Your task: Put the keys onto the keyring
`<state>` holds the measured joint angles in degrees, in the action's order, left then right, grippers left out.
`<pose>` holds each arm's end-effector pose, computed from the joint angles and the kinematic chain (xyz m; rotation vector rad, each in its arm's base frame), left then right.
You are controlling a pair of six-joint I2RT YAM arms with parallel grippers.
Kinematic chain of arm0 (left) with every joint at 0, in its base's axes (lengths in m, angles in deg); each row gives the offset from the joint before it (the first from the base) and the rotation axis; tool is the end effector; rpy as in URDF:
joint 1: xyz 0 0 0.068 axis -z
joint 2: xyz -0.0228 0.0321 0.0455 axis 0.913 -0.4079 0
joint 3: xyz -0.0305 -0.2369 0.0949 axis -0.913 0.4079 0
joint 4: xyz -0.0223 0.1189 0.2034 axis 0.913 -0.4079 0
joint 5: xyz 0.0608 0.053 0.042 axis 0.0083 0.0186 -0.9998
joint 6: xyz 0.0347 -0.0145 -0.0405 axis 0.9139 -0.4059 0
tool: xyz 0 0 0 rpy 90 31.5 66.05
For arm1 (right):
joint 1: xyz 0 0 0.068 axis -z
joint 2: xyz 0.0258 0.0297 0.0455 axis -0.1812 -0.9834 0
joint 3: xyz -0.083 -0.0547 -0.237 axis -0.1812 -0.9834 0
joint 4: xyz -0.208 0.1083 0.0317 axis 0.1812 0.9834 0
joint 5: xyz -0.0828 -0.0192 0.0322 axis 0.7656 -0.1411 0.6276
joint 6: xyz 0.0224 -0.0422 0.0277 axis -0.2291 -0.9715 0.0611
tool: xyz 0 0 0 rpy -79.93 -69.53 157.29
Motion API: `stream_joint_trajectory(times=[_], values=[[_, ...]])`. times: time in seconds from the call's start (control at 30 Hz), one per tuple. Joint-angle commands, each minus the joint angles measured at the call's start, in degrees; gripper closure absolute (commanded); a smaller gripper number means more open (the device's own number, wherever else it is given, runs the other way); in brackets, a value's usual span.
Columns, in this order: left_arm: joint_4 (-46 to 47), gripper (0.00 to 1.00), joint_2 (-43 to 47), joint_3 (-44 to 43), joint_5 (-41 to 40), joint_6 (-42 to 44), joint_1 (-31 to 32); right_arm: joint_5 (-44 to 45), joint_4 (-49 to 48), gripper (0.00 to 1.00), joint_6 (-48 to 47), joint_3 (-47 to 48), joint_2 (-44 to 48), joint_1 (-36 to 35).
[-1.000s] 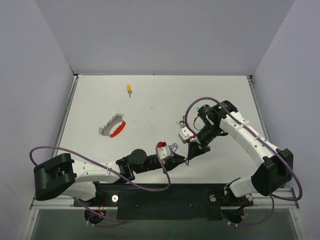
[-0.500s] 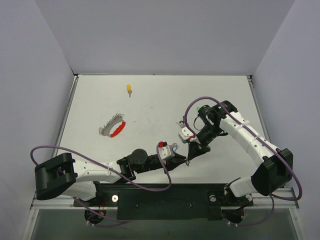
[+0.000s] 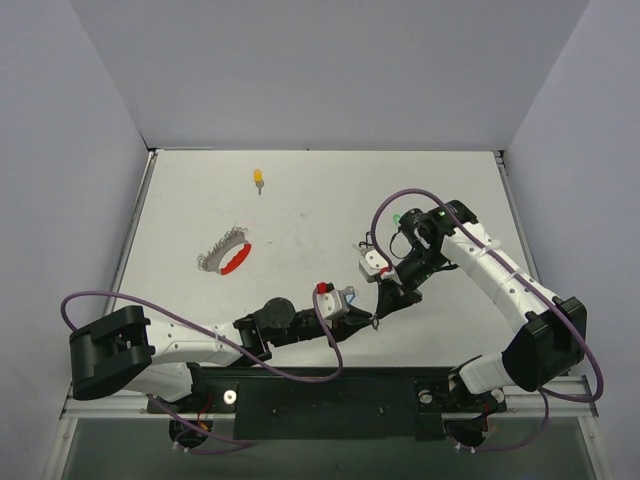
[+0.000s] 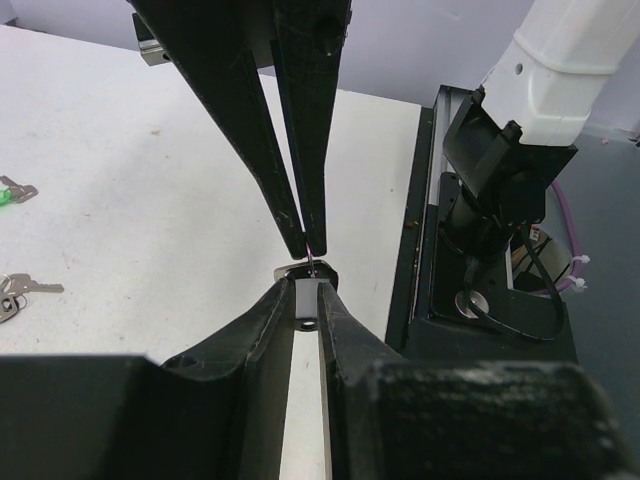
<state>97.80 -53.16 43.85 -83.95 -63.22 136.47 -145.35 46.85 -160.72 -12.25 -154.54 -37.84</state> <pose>0.0830 -0.2463 0.2337 0.9561 1.3456 -1.1221 0.1776 0.1286 0.2862 -1.9991 1.1562 1.0840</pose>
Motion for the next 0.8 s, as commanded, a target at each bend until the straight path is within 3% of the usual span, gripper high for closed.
stream_joint_trajectory(times=[0.0,0.77], values=[[3.3,0.75,0.7,-1.6,-1.3,-1.1,0.4,-3.8,3.7,1.00,-0.6,-0.3,-0.7,0.2],[3.0,0.74,1.0,-1.3,-1.3,-1.8,0.4,-3.7,2.3,1.00,1.3,-0.6,-0.5,1.3]])
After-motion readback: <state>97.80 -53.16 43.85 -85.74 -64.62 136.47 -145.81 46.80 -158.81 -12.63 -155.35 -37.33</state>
